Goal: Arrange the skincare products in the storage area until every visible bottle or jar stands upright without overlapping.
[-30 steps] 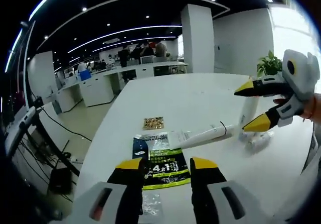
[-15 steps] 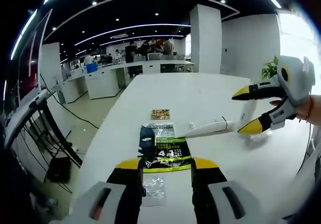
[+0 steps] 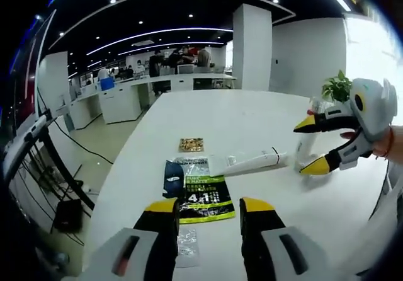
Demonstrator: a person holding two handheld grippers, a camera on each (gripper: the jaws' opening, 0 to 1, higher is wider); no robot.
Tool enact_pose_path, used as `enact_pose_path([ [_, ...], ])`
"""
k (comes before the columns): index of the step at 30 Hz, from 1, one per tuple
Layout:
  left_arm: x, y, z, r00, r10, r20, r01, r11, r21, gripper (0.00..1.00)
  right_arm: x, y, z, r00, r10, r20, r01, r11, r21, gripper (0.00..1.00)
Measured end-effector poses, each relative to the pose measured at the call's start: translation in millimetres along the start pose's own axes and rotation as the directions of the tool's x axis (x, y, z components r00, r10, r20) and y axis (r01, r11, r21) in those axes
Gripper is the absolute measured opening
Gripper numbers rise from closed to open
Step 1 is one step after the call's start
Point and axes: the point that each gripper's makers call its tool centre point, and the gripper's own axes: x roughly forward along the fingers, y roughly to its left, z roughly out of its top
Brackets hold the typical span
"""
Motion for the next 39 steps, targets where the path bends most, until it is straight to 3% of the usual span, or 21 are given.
enact_pose_path([
  [4, 2, -2.9, 1.4, 1.000, -0.021, -0.011, 0.021, 1.000, 0.016, 0.39, -1, 3, -5.7, 1.000, -0.003, -0.013, 0.003, 1.000, 0.029, 0.47],
  [7, 3, 0.3, -4.6, 0.999, -0.011, -0.050, 0.014, 0.999, 0.052, 0.39, -2, 14, -12.1, 0.999, 0.014, -0.034, -0.013, 0.999, 0.035, 0.47],
  [10, 3, 2.9, -4.8, 0.999, -0.018, -0.043, 0.020, 0.999, 0.049, 0.39, -4, 20, -14.1, 0.999, 0.029, -0.045, -0.027, 0.999, 0.037, 0.47],
  [22, 8, 16.4, -11.2, 0.998, -0.040, -0.044, 0.040, 0.999, -0.013, 0.39, -1, -11, 3.1, 0.999, -0.015, -0.046, 0.015, 1.000, 0.005, 0.47],
  [26, 11, 15.2, -20.3, 0.995, -0.065, -0.076, 0.060, 0.996, -0.063, 0.39, 11, -12, 0.7, 0.997, 0.031, -0.077, -0.030, 0.999, 0.015, 0.47],
  [27, 13, 14.4, -20.7, 0.993, -0.077, -0.087, 0.070, 0.994, -0.087, 0.39, 19, -11, 0.4, 0.991, 0.072, -0.112, -0.071, 0.997, 0.014, 0.48],
  [30, 19, 12.5, -14.0, 0.995, -0.084, -0.060, 0.078, 0.991, -0.105, 0.39, 33, -16, 3.3, 0.984, 0.102, -0.146, -0.101, 0.995, 0.020, 0.47],
  [32, 23, 6.9, -11.2, 0.994, -0.099, -0.054, 0.089, 0.984, -0.156, 0.39, 43, -15, 1.8, 0.967, 0.156, -0.202, -0.151, 0.988, 0.043, 0.47],
  [34, 26, -1.0, -10.3, 0.991, -0.118, -0.055, 0.109, 0.982, -0.154, 0.39, 55, -14, -2.2, 0.948, 0.197, -0.251, -0.191, 0.980, 0.052, 0.48],
  [36, 28, -6.7, -11.4, 0.990, -0.126, -0.057, 0.117, 0.984, -0.137, 0.39, 64, -19, -15.4, 0.921, 0.197, -0.337, -0.210, 0.978, -0.002, 0.47],
  [38, 29, -9.0, -14.9, 0.990, -0.127, -0.064, 0.119, 0.985, -0.126, 0.39, 71, -22, -21.2, 0.905, 0.194, -0.379, -0.226, 0.973, -0.042, 0.45],
  [39, 29, -9.0, -16.9, 0.989, -0.127, -0.070, 0.118, 0.985, -0.126, 0.39, 74, -24, -20.4, 0.908, 0.190, -0.373, -0.219, 0.975, -0.036, 0.45],
])
